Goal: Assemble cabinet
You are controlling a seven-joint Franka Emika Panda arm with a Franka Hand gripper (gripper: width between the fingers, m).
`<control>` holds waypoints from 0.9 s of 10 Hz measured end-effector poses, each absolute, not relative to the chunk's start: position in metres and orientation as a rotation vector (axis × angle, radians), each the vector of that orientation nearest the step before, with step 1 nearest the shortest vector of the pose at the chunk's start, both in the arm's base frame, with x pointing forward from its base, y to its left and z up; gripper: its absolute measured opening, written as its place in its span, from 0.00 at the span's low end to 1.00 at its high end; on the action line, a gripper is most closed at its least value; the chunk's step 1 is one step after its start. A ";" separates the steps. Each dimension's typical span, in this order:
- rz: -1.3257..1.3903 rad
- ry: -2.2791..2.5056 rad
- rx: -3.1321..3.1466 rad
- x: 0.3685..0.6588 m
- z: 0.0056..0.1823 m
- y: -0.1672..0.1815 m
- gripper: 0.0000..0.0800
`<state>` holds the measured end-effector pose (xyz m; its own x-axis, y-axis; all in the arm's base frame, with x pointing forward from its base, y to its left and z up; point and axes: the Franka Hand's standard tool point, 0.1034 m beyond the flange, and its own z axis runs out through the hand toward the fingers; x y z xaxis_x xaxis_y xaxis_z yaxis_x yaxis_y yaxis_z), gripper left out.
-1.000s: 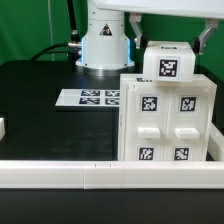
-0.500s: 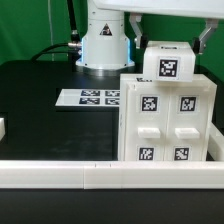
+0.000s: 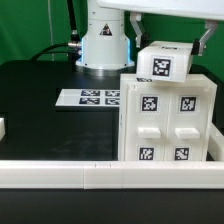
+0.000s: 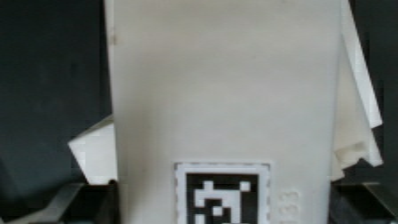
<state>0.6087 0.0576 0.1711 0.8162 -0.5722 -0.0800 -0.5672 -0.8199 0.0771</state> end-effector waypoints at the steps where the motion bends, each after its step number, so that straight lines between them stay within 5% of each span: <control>1: -0.137 -1.114 2.879 0.609 0.171 0.058 0.70; 9: -0.077 -2.206 2.151 0.613 0.172 0.069 0.70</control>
Offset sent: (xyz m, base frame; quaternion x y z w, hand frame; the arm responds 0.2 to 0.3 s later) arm -0.0030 -0.0023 0.0009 -0.0133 0.0173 0.1688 0.9854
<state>0.6129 0.0686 0.1722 -0.0251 -0.9997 0.0077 -0.9967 0.0256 0.0768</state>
